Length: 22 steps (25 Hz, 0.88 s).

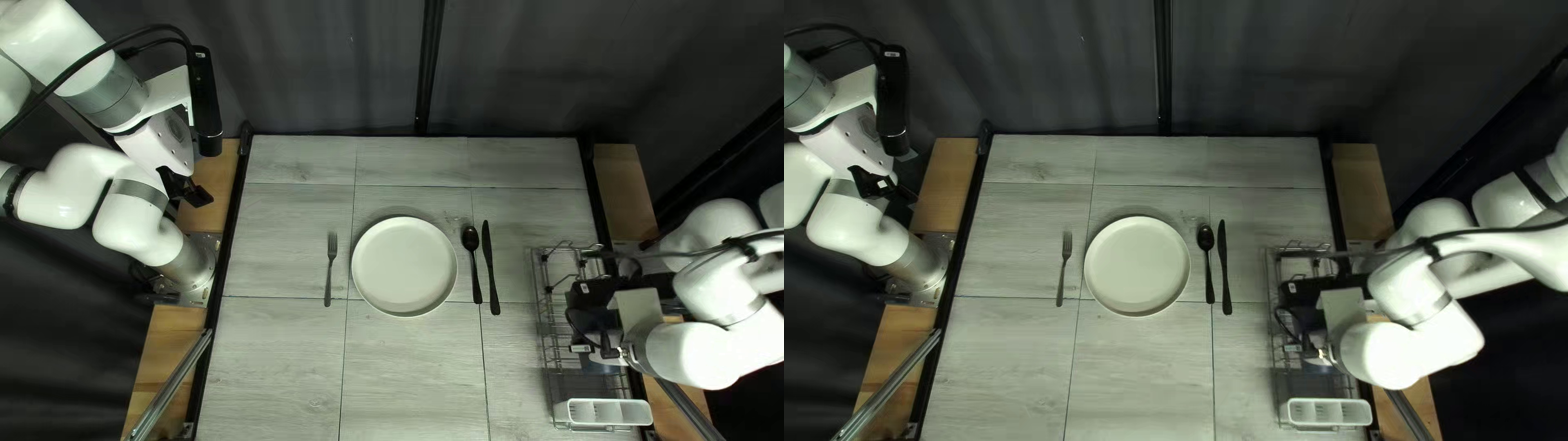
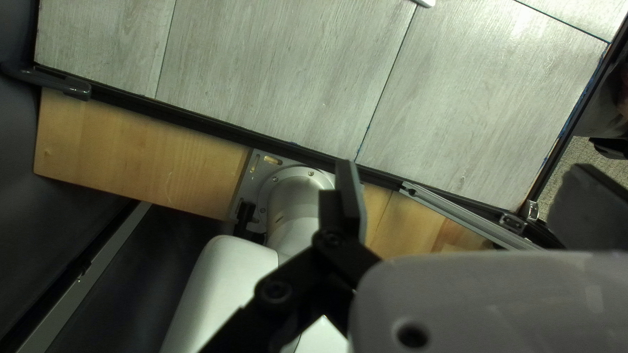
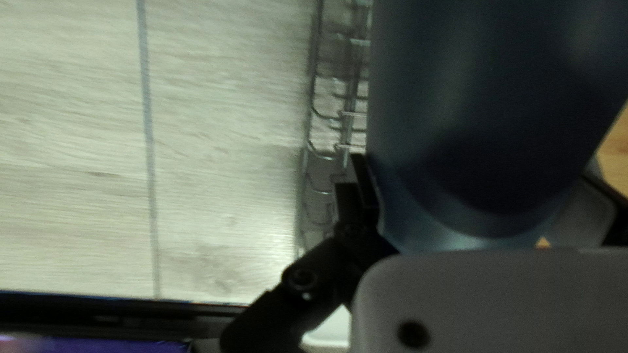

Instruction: Pick up and place plate onto table. Place down one fork to the left of the plate. Place spoon and knife to the right of the plate. Place cup above the knife and spoon

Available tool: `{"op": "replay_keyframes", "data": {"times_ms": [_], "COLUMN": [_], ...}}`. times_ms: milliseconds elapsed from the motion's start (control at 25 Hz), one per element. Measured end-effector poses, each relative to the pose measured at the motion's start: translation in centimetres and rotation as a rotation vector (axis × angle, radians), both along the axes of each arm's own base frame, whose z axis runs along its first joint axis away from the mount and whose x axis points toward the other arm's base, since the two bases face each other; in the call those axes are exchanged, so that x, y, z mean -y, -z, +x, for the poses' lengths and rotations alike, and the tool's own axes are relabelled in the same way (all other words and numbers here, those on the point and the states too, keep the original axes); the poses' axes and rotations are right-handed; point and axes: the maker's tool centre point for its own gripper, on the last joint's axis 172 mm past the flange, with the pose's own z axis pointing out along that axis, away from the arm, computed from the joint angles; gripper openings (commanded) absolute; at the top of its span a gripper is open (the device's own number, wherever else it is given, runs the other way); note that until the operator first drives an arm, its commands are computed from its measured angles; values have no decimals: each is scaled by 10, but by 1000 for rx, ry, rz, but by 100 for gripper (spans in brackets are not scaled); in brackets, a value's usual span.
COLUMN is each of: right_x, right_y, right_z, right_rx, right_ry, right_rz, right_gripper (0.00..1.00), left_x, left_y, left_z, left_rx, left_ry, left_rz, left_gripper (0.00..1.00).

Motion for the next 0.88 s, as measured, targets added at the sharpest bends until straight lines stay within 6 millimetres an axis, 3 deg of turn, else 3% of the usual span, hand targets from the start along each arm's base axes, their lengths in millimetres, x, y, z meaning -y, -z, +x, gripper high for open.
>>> {"op": "replay_keyframes", "data": {"times_ms": [320,640,720,880], "right_x": [55,59,67,103], "right_y": [-40,-38,-32,-26], "right_z": [59,67,81,125], "right_rx": [24,8,-6,64], "right_ry": [6,-1,-8,-24], "right_rz": [-132,-153,-180,-270], "right_gripper": [0,0,0,0], "left_x": [0,0,0,0], "left_y": [0,0,0,0], "left_z": [0,0,0,0], "left_rx": [0,0,0,0], "left_ry": [0,0,0,0], "left_rz": [0,0,0,0], "left_gripper": [100,100,100,100]}}
